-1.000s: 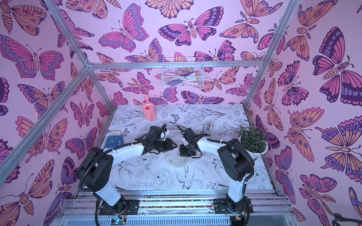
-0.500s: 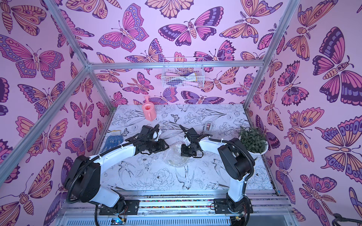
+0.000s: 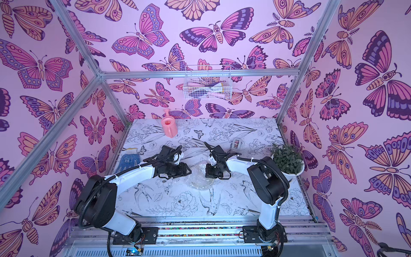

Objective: Wrap dinner plates in bubble wrap
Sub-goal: Wrap the plate in the bubble wrap.

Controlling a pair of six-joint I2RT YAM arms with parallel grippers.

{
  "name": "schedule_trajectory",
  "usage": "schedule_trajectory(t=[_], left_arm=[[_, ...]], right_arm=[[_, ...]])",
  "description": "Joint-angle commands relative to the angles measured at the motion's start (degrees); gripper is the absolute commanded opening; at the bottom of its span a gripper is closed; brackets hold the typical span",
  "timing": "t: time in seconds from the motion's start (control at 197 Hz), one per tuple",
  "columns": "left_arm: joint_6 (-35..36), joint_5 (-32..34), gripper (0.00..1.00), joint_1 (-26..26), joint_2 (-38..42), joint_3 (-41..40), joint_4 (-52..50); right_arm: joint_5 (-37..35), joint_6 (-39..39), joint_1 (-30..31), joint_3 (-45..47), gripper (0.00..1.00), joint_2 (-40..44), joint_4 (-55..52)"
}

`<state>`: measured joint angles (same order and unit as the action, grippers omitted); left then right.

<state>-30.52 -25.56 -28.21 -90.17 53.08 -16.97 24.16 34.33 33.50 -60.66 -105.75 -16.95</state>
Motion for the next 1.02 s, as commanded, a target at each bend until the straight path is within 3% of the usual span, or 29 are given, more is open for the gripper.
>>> schedule_trajectory(t=[0.0,0.081,0.178,0.462,0.691,0.828,1.011], left_arm=[[1.78,-3.53,0.31,-1.93,-2.47,4.05,2.02],[1.42,-5.62,0.11,-3.64,-5.48,6.11,3.66],[-0.58,-7.78,0.0,-5.29,-8.46,6.86,7.43],[-7.82,-10.3,0.0,-6.68,-16.7,3.4,20.33],[-8.06,-9.22,0.0,-7.04,-20.15,1.24,20.96],[-7.49,-8.43,0.0,-6.75,-19.41,-0.66,20.07],[-6.61,-7.61,0.0,-6.51,-18.82,-1.56,18.6]], right_arm=[[-5.14,0.56,-0.14,3.27,0.0,-3.67,-6.09],[-4.98,0.73,-0.14,3.45,0.0,-3.62,-5.65],[-4.58,0.85,-0.12,3.62,0.0,-3.76,-5.2],[-2.3,2.22,-0.13,4.24,0.0,-3.75,-2.66],[0.05,3.67,-3.13,5.51,0.0,2.53,-2.9],[4.08,3.02,-10.75,5.34,0.31,8.42,-3.79],[7.3,-1.98,-21.04,-2.32,0.43,8.26,-9.4]])
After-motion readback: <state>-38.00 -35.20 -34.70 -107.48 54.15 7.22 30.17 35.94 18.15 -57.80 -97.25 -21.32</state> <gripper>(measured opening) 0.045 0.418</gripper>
